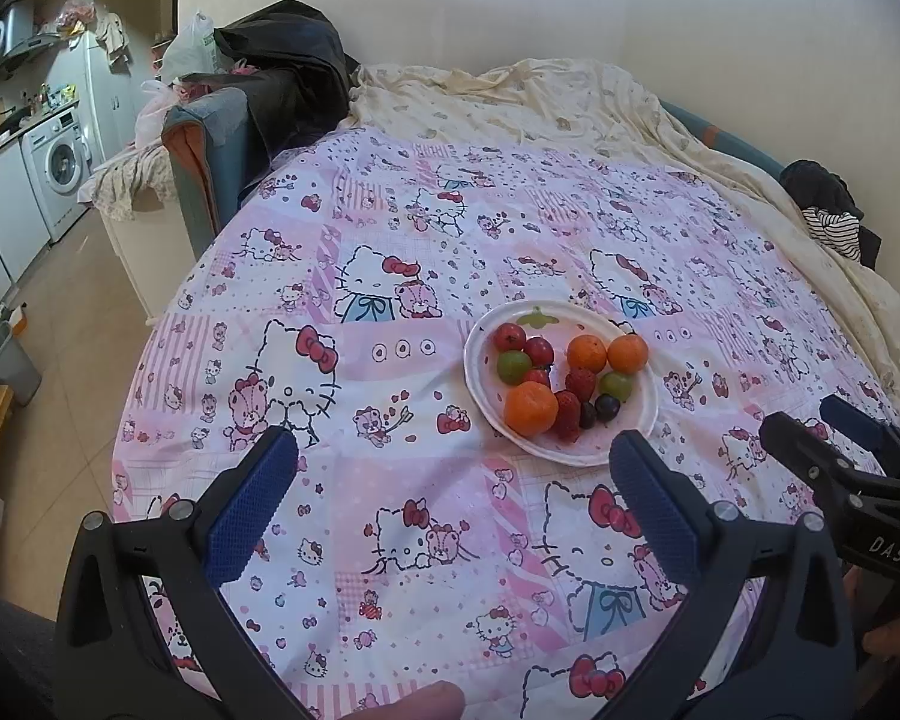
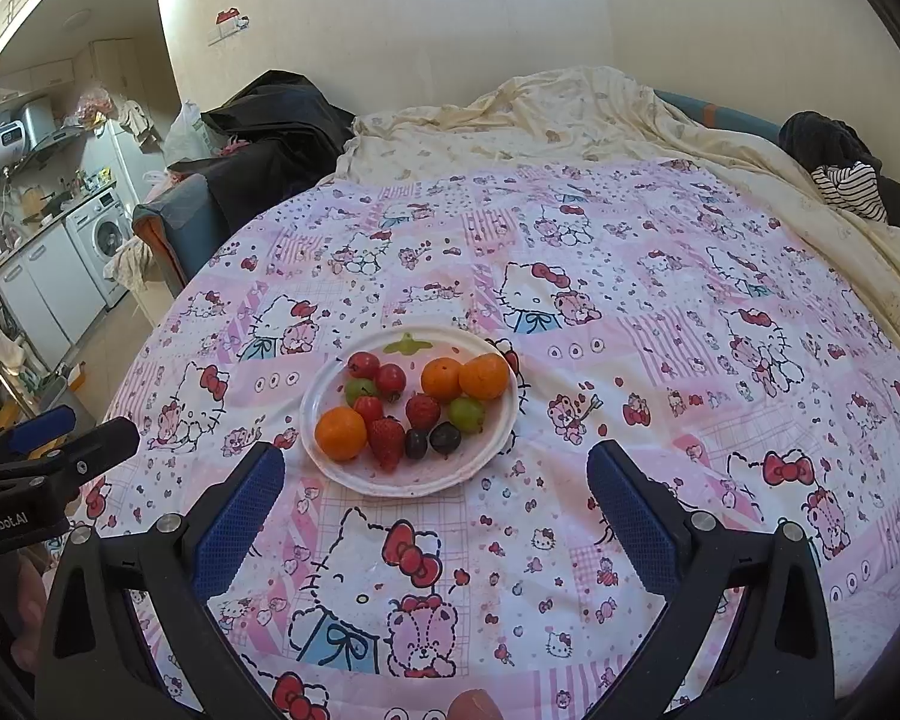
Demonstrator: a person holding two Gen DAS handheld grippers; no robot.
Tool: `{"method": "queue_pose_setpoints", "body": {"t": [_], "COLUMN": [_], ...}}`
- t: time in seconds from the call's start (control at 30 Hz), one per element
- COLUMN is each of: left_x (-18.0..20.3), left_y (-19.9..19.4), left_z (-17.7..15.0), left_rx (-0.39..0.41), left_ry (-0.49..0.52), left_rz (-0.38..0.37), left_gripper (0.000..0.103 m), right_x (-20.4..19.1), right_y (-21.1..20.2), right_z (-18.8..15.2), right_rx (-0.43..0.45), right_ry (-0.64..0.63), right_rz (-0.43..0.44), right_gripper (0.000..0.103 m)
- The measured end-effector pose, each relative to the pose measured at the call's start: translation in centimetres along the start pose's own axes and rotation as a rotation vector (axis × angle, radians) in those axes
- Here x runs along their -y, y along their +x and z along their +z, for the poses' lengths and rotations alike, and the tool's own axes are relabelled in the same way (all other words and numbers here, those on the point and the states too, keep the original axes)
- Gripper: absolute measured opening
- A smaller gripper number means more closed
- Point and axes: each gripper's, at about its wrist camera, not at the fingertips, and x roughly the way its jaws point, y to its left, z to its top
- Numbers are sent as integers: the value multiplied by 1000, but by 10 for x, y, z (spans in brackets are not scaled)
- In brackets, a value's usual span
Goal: Organize fruits
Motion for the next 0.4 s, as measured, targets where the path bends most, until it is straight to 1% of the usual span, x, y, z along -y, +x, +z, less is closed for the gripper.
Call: {"method": "queue_pose_setpoints", "body": {"t": [0.4], "left_x": [1], "left_y": [-1], "left_z": [-1], "left_rx": [1], "left_ry": [-6], "left_rz": [-5], "left_gripper": [103], "right_x": [0], "right_y": [0], "right_z": [0], "right_rx": [-2], "right_ry": [0], "right_rz": [-2], "right_gripper": [103]}}
